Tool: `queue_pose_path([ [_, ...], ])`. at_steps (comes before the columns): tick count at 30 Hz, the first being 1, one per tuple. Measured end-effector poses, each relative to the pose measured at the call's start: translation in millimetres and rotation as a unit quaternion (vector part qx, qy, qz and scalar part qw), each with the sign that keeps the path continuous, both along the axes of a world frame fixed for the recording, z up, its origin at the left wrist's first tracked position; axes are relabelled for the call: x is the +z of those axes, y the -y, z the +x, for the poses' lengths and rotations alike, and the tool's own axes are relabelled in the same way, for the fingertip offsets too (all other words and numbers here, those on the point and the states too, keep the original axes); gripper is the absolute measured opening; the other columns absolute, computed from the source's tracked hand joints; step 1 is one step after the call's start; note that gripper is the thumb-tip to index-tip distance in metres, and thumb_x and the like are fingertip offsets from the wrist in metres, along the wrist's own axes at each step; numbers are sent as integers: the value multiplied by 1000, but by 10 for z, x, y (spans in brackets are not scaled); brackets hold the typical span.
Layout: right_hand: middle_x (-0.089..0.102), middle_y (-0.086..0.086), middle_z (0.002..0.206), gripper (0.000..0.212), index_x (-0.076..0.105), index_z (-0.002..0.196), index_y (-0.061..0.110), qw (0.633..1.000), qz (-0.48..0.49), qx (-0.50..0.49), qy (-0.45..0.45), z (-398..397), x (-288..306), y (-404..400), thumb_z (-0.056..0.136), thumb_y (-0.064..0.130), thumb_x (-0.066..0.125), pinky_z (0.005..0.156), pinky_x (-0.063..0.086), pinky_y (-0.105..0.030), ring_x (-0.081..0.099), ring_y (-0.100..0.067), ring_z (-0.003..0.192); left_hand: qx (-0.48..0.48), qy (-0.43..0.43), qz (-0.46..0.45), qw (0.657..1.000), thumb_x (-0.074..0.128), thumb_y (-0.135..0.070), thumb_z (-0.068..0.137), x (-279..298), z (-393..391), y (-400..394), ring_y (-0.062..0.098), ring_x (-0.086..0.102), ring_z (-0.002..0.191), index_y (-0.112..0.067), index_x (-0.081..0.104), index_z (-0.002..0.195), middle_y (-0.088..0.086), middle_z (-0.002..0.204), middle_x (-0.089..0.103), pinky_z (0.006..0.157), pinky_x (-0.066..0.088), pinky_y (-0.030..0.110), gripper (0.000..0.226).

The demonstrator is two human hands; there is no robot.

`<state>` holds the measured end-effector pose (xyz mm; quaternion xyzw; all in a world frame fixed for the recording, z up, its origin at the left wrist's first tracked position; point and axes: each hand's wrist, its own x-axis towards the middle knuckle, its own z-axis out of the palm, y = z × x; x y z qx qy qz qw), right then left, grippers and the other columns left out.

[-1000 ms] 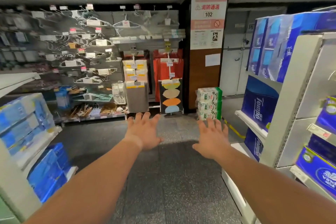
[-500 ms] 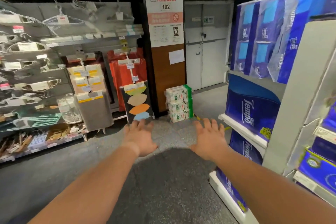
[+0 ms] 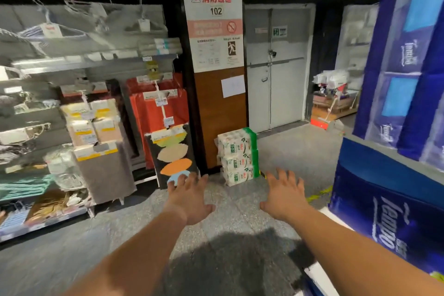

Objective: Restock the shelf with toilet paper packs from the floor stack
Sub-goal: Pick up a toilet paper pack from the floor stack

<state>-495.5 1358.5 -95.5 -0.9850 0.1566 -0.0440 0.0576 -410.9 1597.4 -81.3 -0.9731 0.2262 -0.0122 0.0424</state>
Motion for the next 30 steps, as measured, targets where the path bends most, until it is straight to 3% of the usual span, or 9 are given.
queue_pose_path([
  [7, 16, -15, 160, 95, 15, 156, 22, 999, -17, 30, -4, 1517, -263, 337, 84, 57, 66, 118, 15, -56, 13, -41, 148, 14, -37, -39, 998, 57, -66, 90, -194, 1541, 482, 33, 8, 153, -33, 10, 161, 4, 167, 14, 120, 9, 58, 91],
  [13, 10, -10, 165, 95, 10, 158, 27, 1000, -1, -1, -14, 3085, -337, 821, 85, 51, 65, 120, 4, -62, 0, -38, 153, -23, -29, -19, 999, 56, -66, 91, -329, 3212, 1122, 34, 13, 151, -33, 12, 161, 5, 164, 19, 119, 16, 58, 89],
  [20, 11, -8, 165, 97, 10, 159, 26, 999, 14, -39, -17, 4574, -369, 1478, 86, 57, 66, 121, 8, -61, 4, -37, 153, -66, -38, -5, 997, 57, -65, 89, -417, 4977, 1917, 34, 20, 145, -31, 16, 159, 6, 159, 26, 116, 20, 55, 88],
  [30, 16, -10, 164, 106, 13, 158, 27, 997, 25, -45, -49, 6556, -914, 3020, 78, 60, 74, 120, 15, -61, 10, -37, 152, -70, -59, 27, 995, 58, -68, 85, -1058, 6986, 3365, 32, 28, 139, -33, 24, 155, 6, 153, 32, 112, 26, 55, 86],
])
